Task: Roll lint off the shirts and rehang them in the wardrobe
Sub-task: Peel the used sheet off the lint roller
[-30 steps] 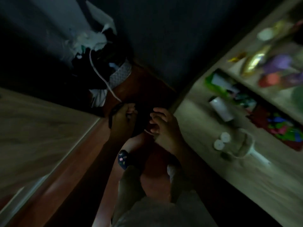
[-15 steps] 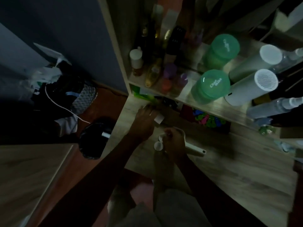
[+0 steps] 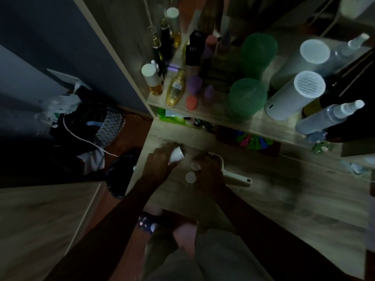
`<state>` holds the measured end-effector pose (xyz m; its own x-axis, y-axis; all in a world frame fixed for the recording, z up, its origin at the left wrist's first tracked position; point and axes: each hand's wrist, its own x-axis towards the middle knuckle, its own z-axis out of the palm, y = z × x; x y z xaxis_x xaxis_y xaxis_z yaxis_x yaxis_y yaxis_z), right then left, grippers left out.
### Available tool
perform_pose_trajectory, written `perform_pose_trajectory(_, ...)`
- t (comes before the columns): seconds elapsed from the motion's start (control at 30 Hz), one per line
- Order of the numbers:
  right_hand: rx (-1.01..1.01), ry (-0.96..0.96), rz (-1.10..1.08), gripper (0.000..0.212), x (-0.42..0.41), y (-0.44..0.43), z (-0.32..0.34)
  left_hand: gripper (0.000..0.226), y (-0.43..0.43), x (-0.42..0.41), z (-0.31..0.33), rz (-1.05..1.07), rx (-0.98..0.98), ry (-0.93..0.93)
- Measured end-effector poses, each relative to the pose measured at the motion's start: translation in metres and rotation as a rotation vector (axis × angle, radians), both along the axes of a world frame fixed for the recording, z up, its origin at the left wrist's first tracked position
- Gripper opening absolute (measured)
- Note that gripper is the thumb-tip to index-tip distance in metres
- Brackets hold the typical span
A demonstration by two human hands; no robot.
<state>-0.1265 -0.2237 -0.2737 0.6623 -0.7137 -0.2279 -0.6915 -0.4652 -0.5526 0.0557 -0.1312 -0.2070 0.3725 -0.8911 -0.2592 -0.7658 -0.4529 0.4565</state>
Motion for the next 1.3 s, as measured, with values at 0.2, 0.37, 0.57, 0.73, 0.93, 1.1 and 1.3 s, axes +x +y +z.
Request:
perform_pose_trajectory(0.2,0.257,-0.234,-0.118,0.033,0.004,-0.004,0.044,0.081,0.030,-0.021,0.051,0.186,-0.089,0.178)
perform_pose_trajectory(0.37,0.534,-0.562,-0.208,0.027,0.008,-0.010,0.126,0.086,0.041,-0.040,0.103,0.324,-0.237,0.254)
perform_pose_trajectory(0.57,0.593,-0.809,-0.047,0.032,0.006,-0.021,0.198,0.090,0.048,-0.047,0.140,0.351,-0.331,0.321)
perform_pose_trajectory(0.73,0.585,-0.789,0.036,0.035,0.011,-0.020,0.214,0.089,0.045,-0.058,0.162,0.332,-0.354,0.328)
perform_pose_trajectory(0.93,0.543,-0.768,0.054,0.023,0.007,-0.022,0.212,0.087,0.043,-0.066,0.175,0.293,-0.373,0.299)
perform_pose_trajectory(1.1,0.452,-0.766,0.098,0.021,0.003,-0.020,0.212,0.079,0.044,-0.072,0.182,0.274,-0.377,0.290)
perform_pose_trajectory(1.3,0.425,-0.818,0.062,0.018,0.003,-0.013,0.211,0.070,0.044,-0.075,0.184,0.308,-0.380,0.313)
